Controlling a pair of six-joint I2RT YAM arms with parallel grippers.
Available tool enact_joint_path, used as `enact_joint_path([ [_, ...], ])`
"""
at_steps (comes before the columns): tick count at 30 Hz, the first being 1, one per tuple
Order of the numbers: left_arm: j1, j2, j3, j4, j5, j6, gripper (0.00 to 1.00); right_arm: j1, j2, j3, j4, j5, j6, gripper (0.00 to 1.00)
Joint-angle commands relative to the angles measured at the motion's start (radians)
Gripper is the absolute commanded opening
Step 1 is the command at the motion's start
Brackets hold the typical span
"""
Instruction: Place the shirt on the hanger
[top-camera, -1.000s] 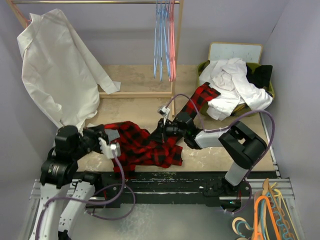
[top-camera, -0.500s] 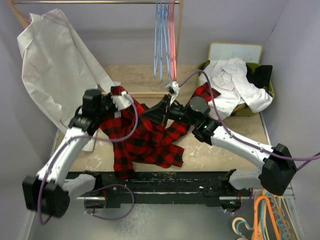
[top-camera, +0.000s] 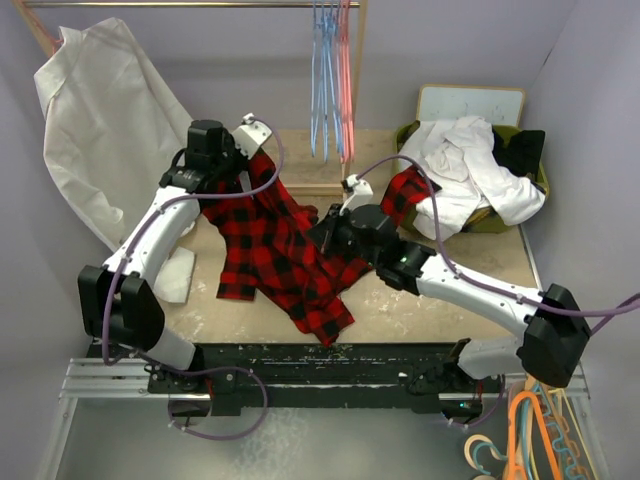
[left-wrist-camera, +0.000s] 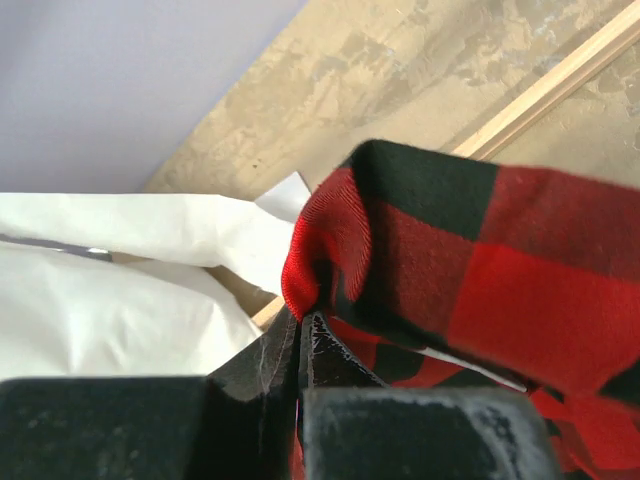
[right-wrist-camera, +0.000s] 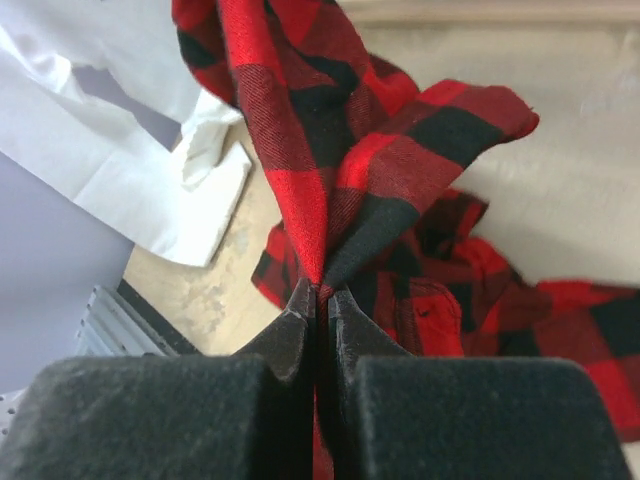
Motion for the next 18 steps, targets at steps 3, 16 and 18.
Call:
enact_joint_path([
  [3, 0.0, 0.09, 0.028, 0.088, 0.058, -0.121, 0.0, 0.184, 0.117, 0.231, -0.129, 0.257, 0.264, 0.0],
  [16, 0.01, 0.133, -0.027, 0.171, 0.073, -0.186, 0.0, 0.187, 0.16, -0.041, 0.438, 0.344, 0.527, 0.72],
  [18, 0.01, 0.16, -0.004, 0.167, 0.102, -0.206, 0.0, 0.188, 0.132, -0.087, 0.489, 0.365, 0.398, 1.0],
])
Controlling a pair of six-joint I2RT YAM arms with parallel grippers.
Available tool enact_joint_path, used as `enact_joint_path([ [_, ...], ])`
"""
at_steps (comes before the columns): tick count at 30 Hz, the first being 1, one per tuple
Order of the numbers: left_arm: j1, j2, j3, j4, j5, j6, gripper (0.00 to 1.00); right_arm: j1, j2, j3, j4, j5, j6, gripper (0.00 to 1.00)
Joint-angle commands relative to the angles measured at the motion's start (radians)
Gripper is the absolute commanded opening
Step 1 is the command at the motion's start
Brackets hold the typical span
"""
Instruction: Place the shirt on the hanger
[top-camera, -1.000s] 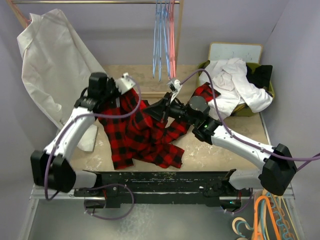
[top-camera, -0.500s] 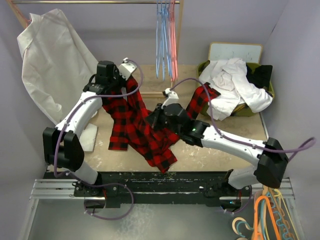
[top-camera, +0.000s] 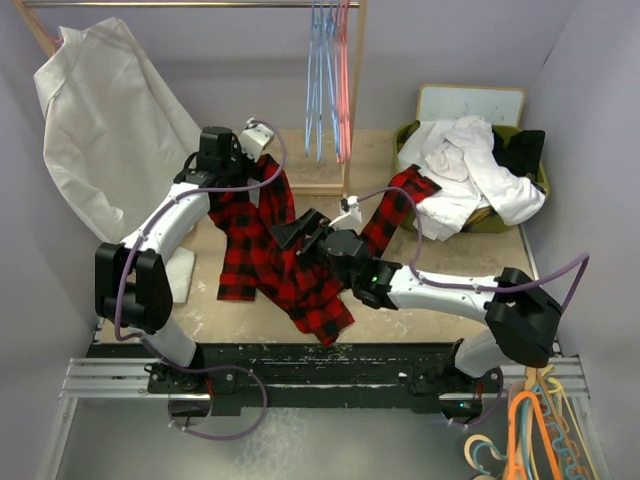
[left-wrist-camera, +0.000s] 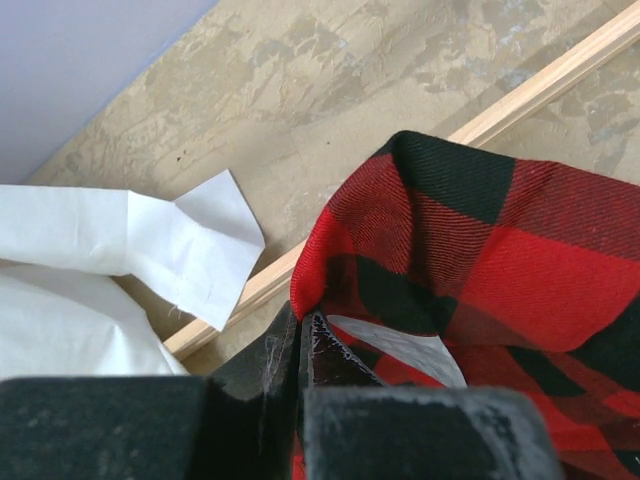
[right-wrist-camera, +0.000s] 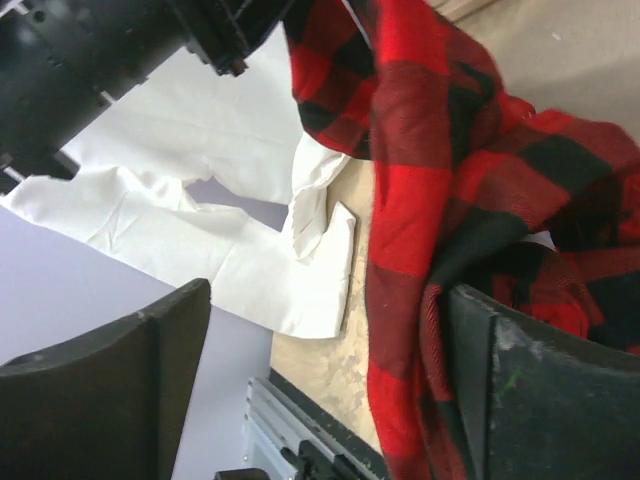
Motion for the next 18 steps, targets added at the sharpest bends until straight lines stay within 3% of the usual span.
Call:
enact_joint_path([
  [1, 0.004, 0.036, 0.04, 0.07, 0.059, -0.062, 0.0, 0.003, -0.07, -0.079, 0.231, 0.083, -0.154, 1.0],
  [3, 0.004, 0.043, 0.037, 0.085, 0.092, -0.066, 0.0, 0.003, -0.144, -0.184, 0.316, 0.101, -0.292, 1.0],
  [7, 0.002, 0.021, -0.003, 0.11, 0.172, -0.06, 0.0, 0.002, -0.285, -0.409, 0.599, 0.004, -0.836, 1.0],
  [10, -0.003, -0.02, -0.043, 0.125, 0.229, -0.05, 0.0, -0.003, -0.334, -0.443, 0.633, -0.064, -1.188, 1.0],
  [12, -0.003, -0.054, -0.074, 0.14, 0.262, -0.041, 0.0, -0.039, -0.336, -0.449, 0.657, -0.114, -1.366, 1.0],
  [16, -0.003, -0.139, -0.123, 0.149, 0.332, -0.014, 0.0, -0.21, -0.294, -0.449, 0.632, -0.398, -1.647, 0.94],
  [18, -0.003, -0.192, -0.147, 0.14, 0.386, 0.015, 0.0, -0.293, -0.246, -0.426, 0.663, -0.429, -1.698, 0.94],
])
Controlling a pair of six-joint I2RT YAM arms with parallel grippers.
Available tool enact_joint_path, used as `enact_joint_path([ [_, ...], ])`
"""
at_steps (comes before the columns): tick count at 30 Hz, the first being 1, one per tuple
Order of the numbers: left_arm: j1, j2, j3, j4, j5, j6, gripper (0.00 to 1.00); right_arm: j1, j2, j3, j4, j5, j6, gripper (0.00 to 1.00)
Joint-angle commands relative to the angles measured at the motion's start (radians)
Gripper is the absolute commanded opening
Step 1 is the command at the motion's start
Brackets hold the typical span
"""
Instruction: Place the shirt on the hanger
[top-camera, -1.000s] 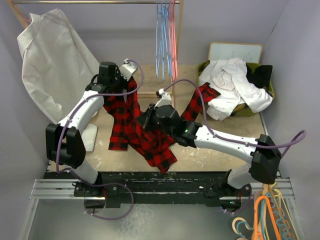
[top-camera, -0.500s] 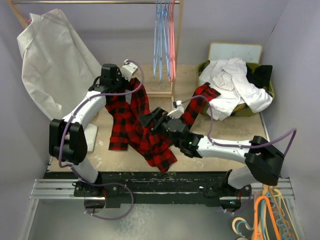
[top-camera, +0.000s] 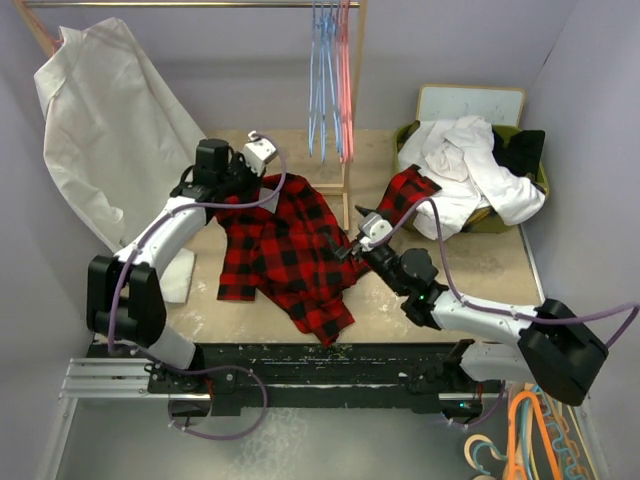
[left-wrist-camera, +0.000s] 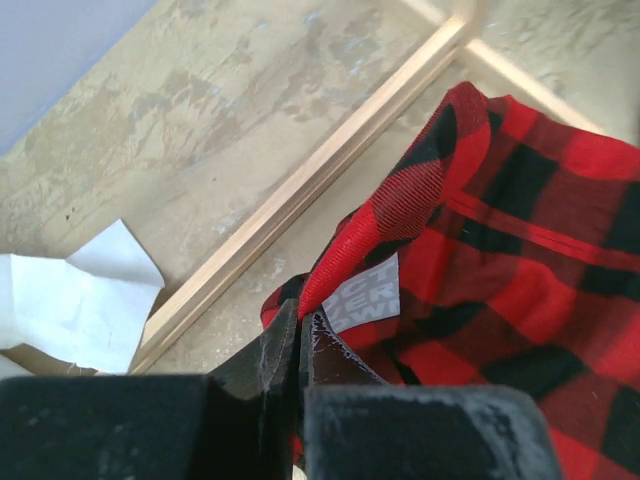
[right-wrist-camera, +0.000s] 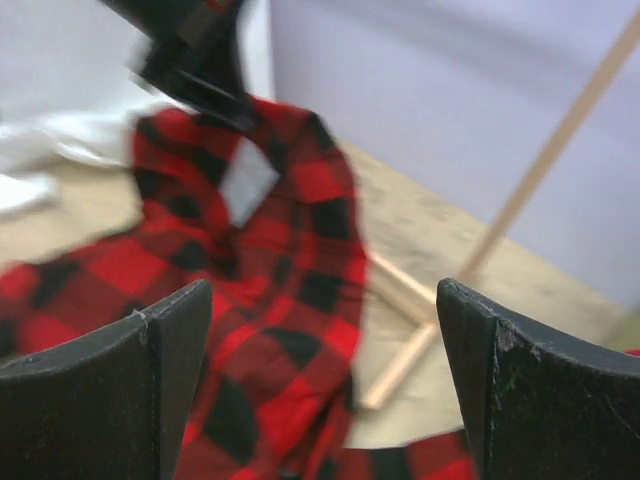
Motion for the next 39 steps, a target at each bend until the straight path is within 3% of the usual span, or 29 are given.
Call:
enact_joint_path([
  [1, -0.002, -0.173, -0.039, 0.058, 0.165, 0.065, 0.0, -0.18, 0.079, 0.047, 0.087, -0.2, -0.335, 0.94],
  [3, -0.003, -0.229, -0.05, 0.036, 0.215, 0.095, 0.0, -0.278, 0.11, 0.094, 0.036, -0.301, -0.274, 0.94],
  [6, -0.003, -0.265, 0.0, -0.084, 0.304, 0.139, 0.0, -0.368, 0.133, 0.206, -0.181, -0.552, -0.188, 0.93],
  [9, -0.002, -0.283, 0.047, -0.176, 0.395, 0.173, 0.0, -0.398, 0.165, 0.304, -0.34, -0.801, -0.191, 0.92],
  [15, -0.003, -0.288, 0.099, -0.233, 0.422, 0.212, 0.0, -0.43, 0.341, 0.531, -0.526, -1.058, -0.192, 0.91],
  [18, -0.003, -0.282, 0.112, -0.228, 0.409, 0.217, 0.0, -0.43, 0.437, 0.652, -0.666, -1.065, -0.261, 0.89],
  [25, -0.003, -0.273, 0.132, -0.218, 0.409, 0.2, 0.0, -0.43, 0.554, 0.686, -0.561, -1.052, -0.223, 0.86],
  [26, -0.003, -0.269, 0.133, -0.215, 0.405, 0.2, 0.0, -0.43, 0.566, 0.701, -0.593, -1.065, -0.229, 0.83],
  [28, -0.003, -0.257, 0.134, -0.193, 0.382, 0.196, 0.0, -0.43, 0.579, 0.728, -0.639, -1.102, -0.24, 0.66],
  [30, -0.003, -0.233, 0.133, -0.15, 0.35, 0.184, 0.0, -0.423, 0.563, 0.71, -0.595, -1.164, -0.197, 0.38],
  [32, -0.003, -0.202, 0.121, -0.088, 0.321, 0.164, 0.0, -0.402, 0.521, 0.661, -0.526, -1.181, -0.156, 0.01],
  [35, -0.003, -0.141, 0.092, 0.061, 0.274, 0.099, 0.0, -0.357, 0.45, 0.495, -0.238, -0.995, 0.055, 0.0],
  [39, -0.004, -0.038, 0.127, 0.13, 0.206, 0.016, 0.0, -0.331, 0.383, 0.35, 0.111, -0.577, 0.469, 0.0],
])
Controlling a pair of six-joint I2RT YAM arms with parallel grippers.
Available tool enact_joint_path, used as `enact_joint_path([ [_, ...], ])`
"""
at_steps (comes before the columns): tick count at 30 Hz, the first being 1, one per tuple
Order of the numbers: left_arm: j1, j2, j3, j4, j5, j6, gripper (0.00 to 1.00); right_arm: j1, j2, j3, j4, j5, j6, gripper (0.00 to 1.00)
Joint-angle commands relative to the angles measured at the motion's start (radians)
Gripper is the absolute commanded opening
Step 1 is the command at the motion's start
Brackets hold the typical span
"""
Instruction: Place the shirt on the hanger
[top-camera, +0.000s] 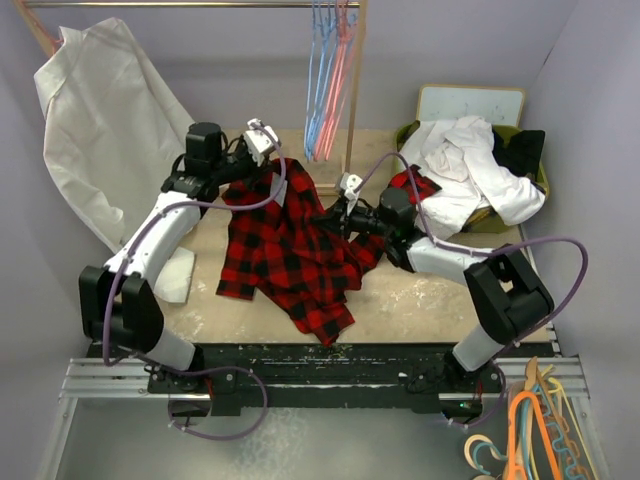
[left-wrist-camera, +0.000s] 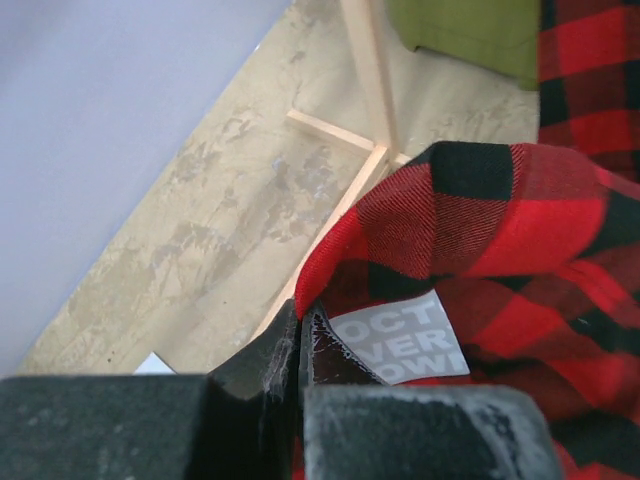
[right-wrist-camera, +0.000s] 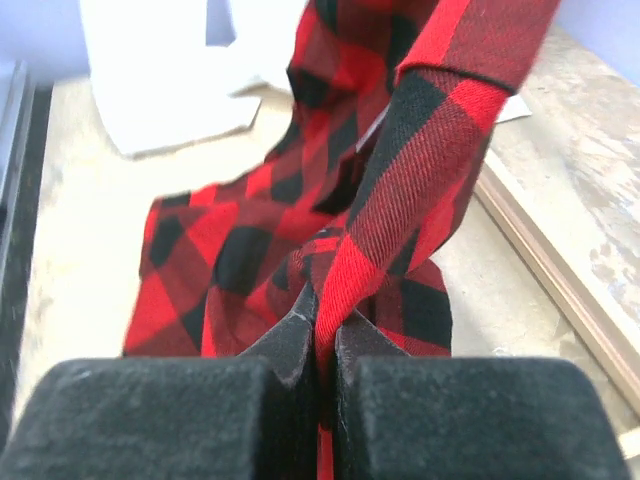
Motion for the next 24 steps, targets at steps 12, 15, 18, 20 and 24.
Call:
enact_joint_path([
  [12, -0.007, -0.118, 0.319, -0.642, -0.309, 0.121, 0.99, 0.076, -0.085, 0.229, -0.296, 1.109, 0.766, 0.0],
  [15, -0.205, -0.142, 0.282, -0.941, -0.326, 0.226, 0.99, 0.077, -0.017, 0.382, -0.541, 1.148, 0.844, 0.0],
  [18, -0.471, -0.208, 0.106, -0.968, -0.492, 0.199, 0.99, 0.077, 0.035, 0.466, -0.663, 1.156, 0.879, 0.0],
  [20, -0.495, -0.202, 0.085, -0.941, -0.44, 0.163, 0.99, 0.076, 0.039, 0.451, -0.638, 1.153, 0.88, 0.0],
  [24, -0.59, -0.17, 0.121, -0.815, -0.385, 0.043, 0.99, 0.075, 0.028, 0.42, -0.59, 1.116, 0.883, 0.0],
])
